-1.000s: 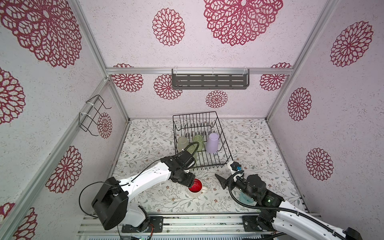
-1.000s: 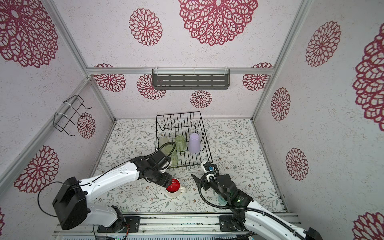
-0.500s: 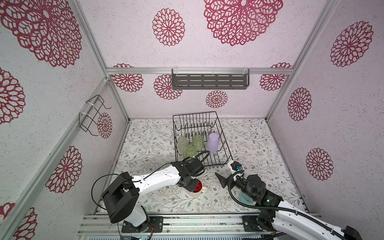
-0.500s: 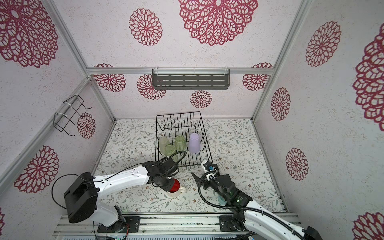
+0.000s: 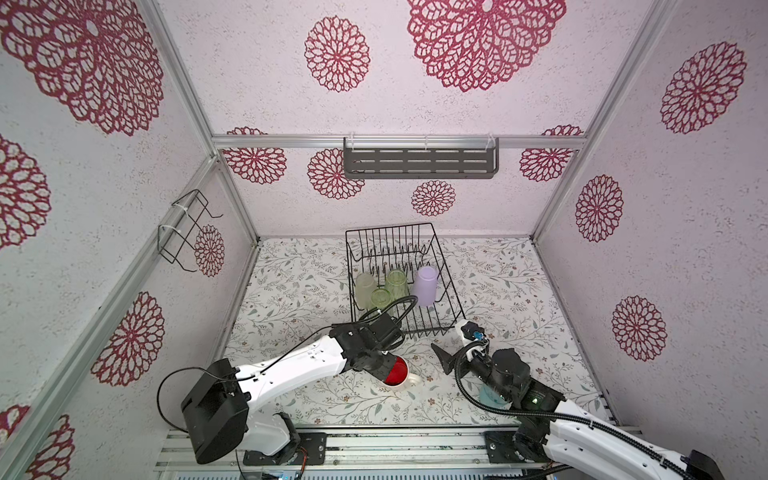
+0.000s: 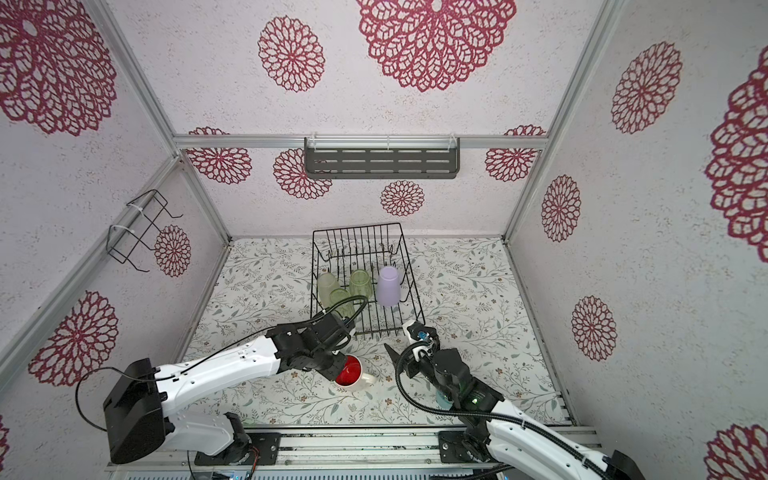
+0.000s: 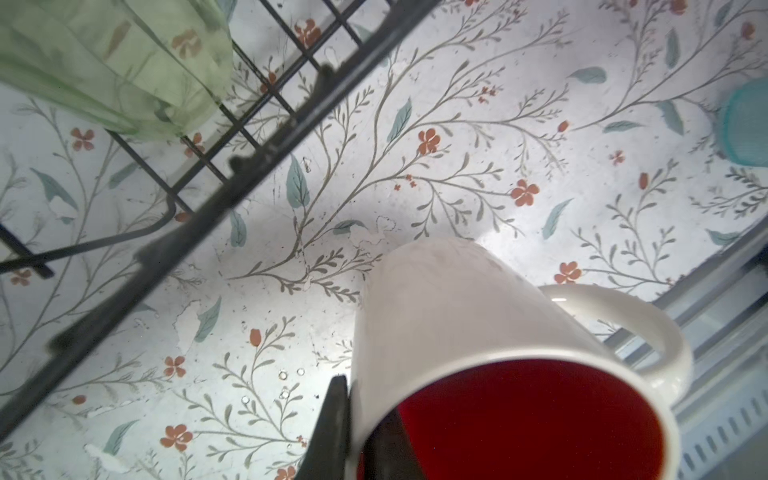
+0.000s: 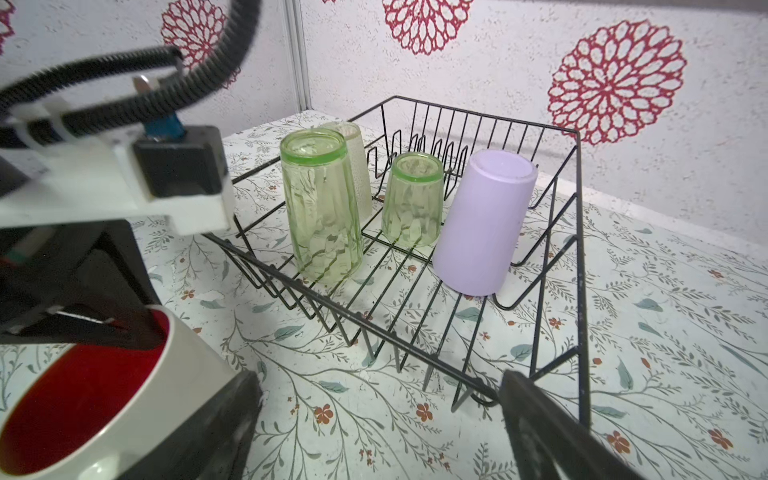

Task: Load the cups into the dish rack
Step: 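Lift the white mug over the rack with the left gripper while the right gripper approaches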

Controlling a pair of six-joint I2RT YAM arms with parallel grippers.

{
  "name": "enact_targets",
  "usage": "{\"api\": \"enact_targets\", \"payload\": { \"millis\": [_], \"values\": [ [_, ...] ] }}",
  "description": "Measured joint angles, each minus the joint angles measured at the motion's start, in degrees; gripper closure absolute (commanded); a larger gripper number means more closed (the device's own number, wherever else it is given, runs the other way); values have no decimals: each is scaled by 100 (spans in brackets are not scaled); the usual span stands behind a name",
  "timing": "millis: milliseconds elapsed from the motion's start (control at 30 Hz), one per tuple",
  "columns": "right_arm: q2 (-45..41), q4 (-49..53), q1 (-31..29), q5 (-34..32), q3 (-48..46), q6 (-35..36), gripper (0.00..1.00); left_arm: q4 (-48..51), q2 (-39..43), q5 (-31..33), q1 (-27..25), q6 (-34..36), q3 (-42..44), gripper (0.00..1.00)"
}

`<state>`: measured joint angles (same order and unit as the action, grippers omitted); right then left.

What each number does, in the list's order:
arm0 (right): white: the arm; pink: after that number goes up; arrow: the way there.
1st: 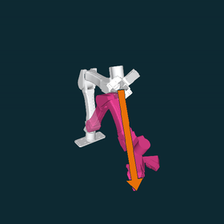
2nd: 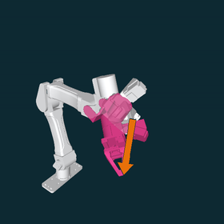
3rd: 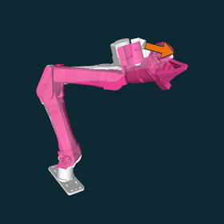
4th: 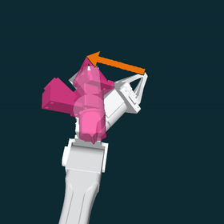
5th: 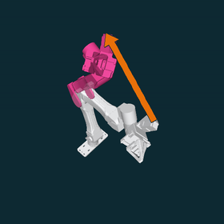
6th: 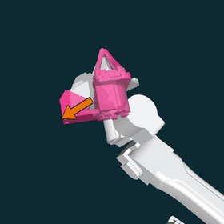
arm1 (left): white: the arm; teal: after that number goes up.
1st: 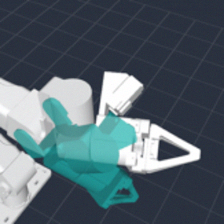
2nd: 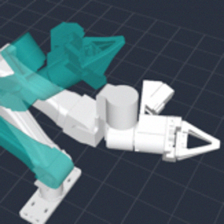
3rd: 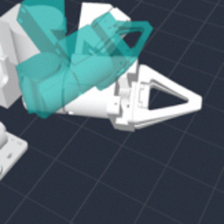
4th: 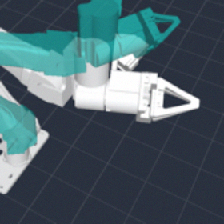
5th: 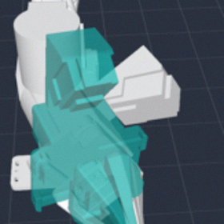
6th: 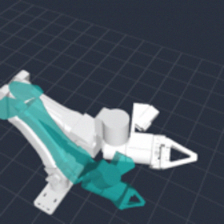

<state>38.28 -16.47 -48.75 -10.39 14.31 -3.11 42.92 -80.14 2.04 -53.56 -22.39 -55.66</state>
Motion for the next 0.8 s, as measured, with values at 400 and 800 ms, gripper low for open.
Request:
{"api": "enact_targets", "payload": {
  "millis": [400,800],
  "values": [
    [863,1207,391,92,1408,-1128,2,-341,474,-931,1150,-39,-240,100],
    [2103,1904,2076,3067,3458,-3469,6,-2393,1261,-1519,1659,-354,-146,100]
  ]
}}
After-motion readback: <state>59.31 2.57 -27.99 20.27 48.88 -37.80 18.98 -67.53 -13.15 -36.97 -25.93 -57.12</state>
